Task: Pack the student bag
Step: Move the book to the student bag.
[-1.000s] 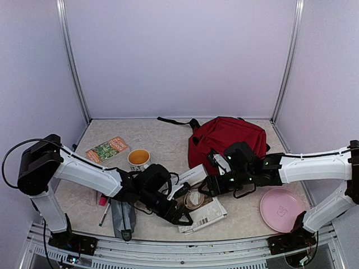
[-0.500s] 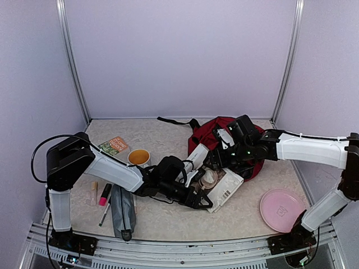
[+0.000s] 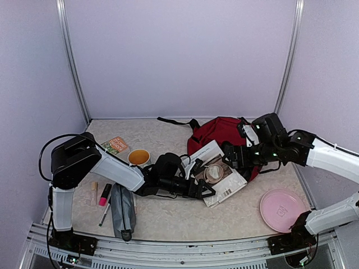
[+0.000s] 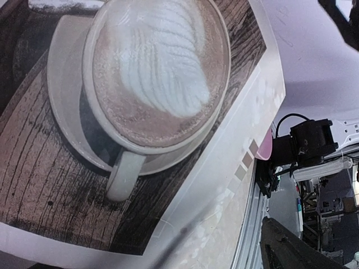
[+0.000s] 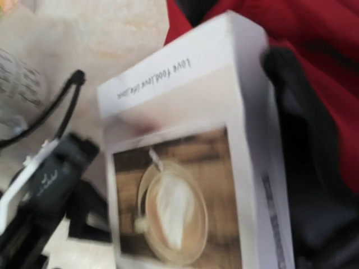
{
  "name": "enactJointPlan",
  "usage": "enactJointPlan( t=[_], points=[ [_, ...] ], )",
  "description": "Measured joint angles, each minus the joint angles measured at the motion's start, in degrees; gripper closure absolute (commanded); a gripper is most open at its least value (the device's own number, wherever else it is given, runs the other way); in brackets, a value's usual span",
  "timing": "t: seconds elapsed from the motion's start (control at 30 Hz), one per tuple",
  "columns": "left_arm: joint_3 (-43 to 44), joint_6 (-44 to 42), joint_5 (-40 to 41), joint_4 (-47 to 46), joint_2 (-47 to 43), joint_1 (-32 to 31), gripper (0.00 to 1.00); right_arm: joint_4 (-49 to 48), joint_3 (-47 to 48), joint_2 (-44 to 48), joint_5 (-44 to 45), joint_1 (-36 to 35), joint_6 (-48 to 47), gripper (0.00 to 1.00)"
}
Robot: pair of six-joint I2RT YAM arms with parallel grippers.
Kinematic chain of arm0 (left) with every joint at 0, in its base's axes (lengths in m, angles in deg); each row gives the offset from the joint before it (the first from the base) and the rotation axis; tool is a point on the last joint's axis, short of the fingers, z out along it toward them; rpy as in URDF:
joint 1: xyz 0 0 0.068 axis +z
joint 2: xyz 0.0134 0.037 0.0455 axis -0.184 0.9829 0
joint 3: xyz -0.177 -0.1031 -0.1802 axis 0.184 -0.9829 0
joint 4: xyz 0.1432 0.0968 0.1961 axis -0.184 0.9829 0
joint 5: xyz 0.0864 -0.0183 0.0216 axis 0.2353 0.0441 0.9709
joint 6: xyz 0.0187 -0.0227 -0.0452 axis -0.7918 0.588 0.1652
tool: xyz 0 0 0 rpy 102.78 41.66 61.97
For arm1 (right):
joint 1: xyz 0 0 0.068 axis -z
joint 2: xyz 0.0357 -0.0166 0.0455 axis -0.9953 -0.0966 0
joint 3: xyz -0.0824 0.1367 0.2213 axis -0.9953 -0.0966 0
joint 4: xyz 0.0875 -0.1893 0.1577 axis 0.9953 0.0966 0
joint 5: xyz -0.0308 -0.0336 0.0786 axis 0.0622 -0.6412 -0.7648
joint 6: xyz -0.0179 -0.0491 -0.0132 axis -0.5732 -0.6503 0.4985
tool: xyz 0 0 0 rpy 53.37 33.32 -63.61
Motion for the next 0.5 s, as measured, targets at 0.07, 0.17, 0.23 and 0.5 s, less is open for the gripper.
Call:
enactJointPlan(
  t=[0.07, 0.17, 0.23, 0.5],
  points=[
    [0.0, 0.3, 0.0, -0.4, 0.2, 0.0, 0.08, -0.7, -5.0, 4.9, -1.1, 0.5, 2.5, 0.0],
    [0.0, 0.5, 0.0, -1.0, 0.4, 0.0, 0.08, -2.2, -13.9, 9.8, -4.2, 2.4, 6.5, 0.0],
    [0.0, 0.5, 0.0, -1.3, 0.6, 0.0, 0.08, -3.9, -19.8, 11.5, -6.6, 3.9, 8.9, 0.0],
    [0.1, 0.3, 0.0, -1.2, 0.6, -0.1, 0.08, -21.7, -33.7, 14.0, -17.6, 6.3, 14.8, 0.08]
  ],
)
